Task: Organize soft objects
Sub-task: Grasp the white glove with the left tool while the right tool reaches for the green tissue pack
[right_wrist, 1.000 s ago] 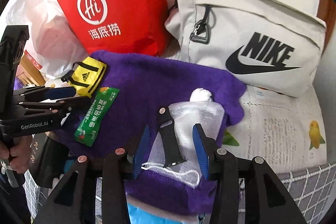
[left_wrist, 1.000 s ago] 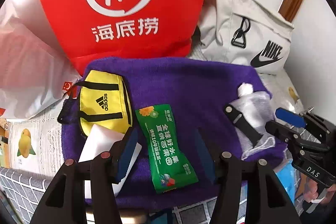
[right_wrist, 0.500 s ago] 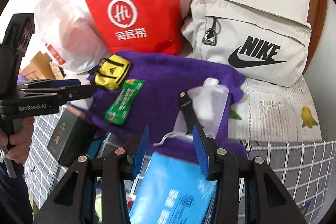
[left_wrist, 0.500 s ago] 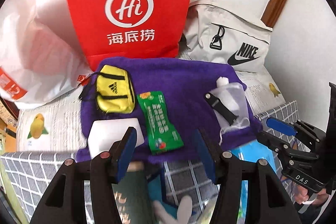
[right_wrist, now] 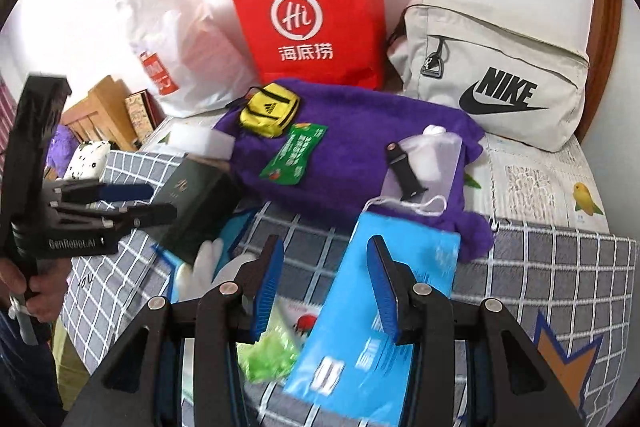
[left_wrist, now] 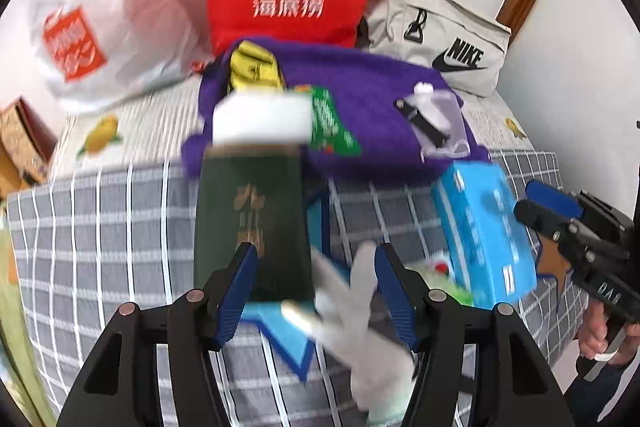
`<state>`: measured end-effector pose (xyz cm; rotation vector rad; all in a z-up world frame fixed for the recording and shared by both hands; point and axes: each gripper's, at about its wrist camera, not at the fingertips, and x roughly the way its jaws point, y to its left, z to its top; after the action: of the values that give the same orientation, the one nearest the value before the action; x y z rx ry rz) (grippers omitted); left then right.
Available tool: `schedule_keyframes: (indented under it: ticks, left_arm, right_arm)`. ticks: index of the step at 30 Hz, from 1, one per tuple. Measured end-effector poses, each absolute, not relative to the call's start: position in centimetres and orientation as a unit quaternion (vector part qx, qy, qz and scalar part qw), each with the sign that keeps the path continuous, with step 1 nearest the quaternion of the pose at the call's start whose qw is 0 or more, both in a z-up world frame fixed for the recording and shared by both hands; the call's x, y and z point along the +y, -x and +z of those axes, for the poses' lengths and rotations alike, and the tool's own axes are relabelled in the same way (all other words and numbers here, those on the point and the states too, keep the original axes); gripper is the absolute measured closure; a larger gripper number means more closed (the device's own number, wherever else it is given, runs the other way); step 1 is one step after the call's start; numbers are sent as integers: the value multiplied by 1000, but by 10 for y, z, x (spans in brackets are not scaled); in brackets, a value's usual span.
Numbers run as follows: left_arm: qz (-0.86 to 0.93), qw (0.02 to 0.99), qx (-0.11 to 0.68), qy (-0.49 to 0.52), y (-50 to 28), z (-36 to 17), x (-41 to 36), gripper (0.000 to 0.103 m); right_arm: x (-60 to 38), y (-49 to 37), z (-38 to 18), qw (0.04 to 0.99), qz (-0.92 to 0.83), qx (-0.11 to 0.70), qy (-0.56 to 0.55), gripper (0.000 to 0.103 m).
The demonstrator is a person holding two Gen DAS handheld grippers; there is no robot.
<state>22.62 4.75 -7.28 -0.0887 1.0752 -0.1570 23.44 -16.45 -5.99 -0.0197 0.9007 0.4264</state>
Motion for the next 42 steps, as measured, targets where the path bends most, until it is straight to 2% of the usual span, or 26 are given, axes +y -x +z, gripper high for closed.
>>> schedule_keyframes:
  ticks: [11,20,23,25,27,37,42]
  left_arm:
    - [-77,839,534,67,-187,-122,37,43]
    - [-59,846,529,15,-182,-154,8,44]
    - [-55,857,512,-1,-179,-157,2,63]
    - [-75,856,511,10,-178,-155,1,86]
    - [-81,857,508,8,-177,-151,1,94]
    - [-82,879,469,20,-159,-105,24,95]
    - [-74,884,462,25,-151,-97,37,95]
  right_arm:
    - [-171,-194,-66,879,189,437,12,59]
    - [-186,-170,-76,879,170,444,22,59]
    - [-188,-164,-76,881,172,441,29,59]
    - [-189,-162,-77,881,172,440,28,59]
    - [-188,-162,-78,880,176,442,23,59]
    - [-164,-164,-84,870,218,442,34,59]
    - [-139,-167,-93,861,242,443,63,51]
